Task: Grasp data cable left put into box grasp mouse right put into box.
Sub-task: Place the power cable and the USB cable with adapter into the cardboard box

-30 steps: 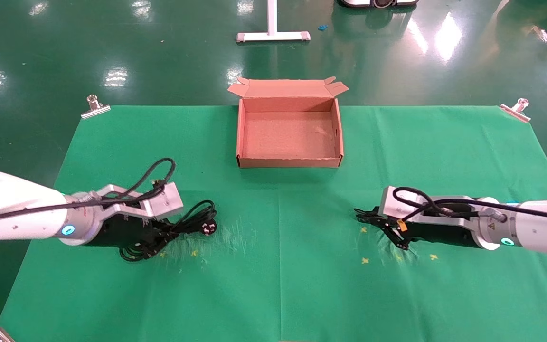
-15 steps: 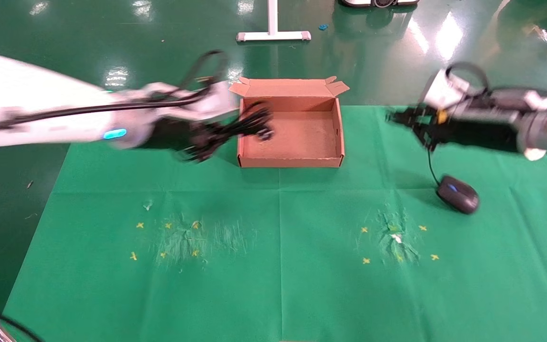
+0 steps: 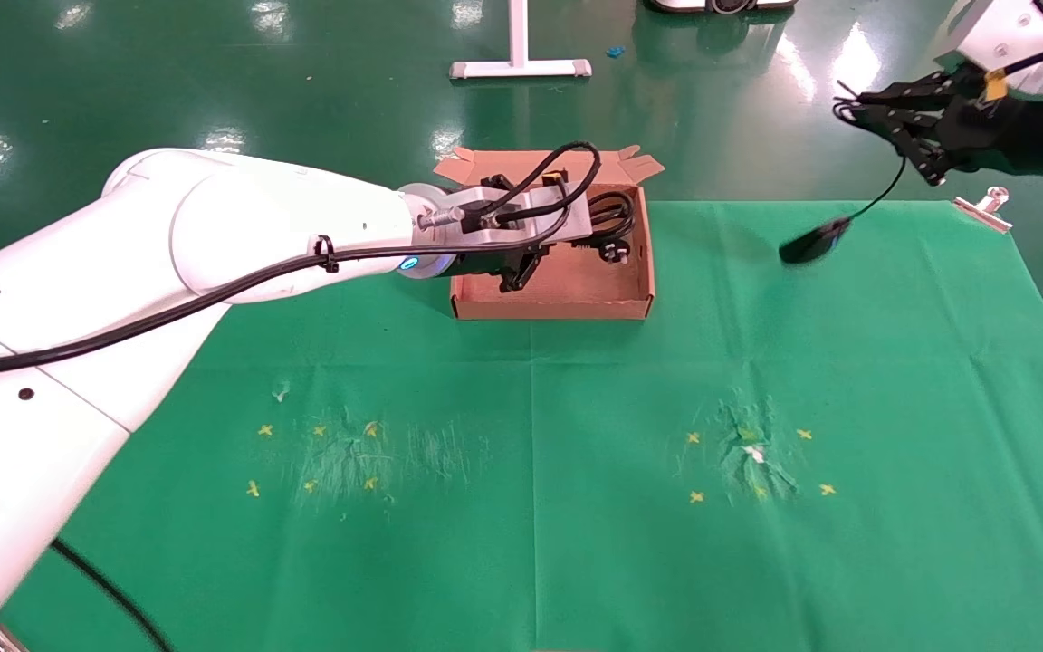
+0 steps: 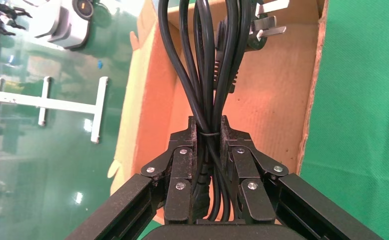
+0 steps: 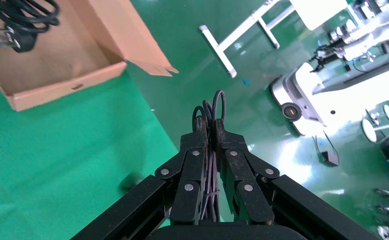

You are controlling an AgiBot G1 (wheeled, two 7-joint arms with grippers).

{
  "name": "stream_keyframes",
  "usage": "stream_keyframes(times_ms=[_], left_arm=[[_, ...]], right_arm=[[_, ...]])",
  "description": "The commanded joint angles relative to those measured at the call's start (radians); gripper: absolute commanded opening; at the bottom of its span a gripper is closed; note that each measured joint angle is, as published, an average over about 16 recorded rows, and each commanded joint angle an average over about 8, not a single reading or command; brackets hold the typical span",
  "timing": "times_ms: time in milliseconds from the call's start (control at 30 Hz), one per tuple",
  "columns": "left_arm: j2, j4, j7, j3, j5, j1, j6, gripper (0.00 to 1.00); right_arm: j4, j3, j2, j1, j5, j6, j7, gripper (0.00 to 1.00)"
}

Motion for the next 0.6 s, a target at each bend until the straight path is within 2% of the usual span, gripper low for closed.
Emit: stream_keyframes(times_ms=[33, 67, 367, 600], left_arm=[[0.0, 0.018, 0.007, 0.047, -0.036, -0.012, -0.027, 0.94], [0.0, 0.023, 0.006, 0.065, -0.05, -0.018, -0.035, 1.0], [-0.002, 0.055, -0.005, 0.19, -0.155, -0.06, -0.092, 1.0], [-0.017, 0.15, -0.073, 0.235, -0.18, -0.126, -0.11, 1.0]], right_arm=[[-0.016, 0.005, 0.004, 0.012, 0.005, -0.004, -0.007, 0.0], [-0.022, 0.006, 0.001, 0.017, 0.006, -0.001, -0.011, 0.0], [-0.048, 0.016, -0.024, 0.05, 0.001, 0.04, -0.008, 0.0], [-0.012, 0.026, -0.029, 0.058, 0.028, 0.028, -0.002, 0.0]])
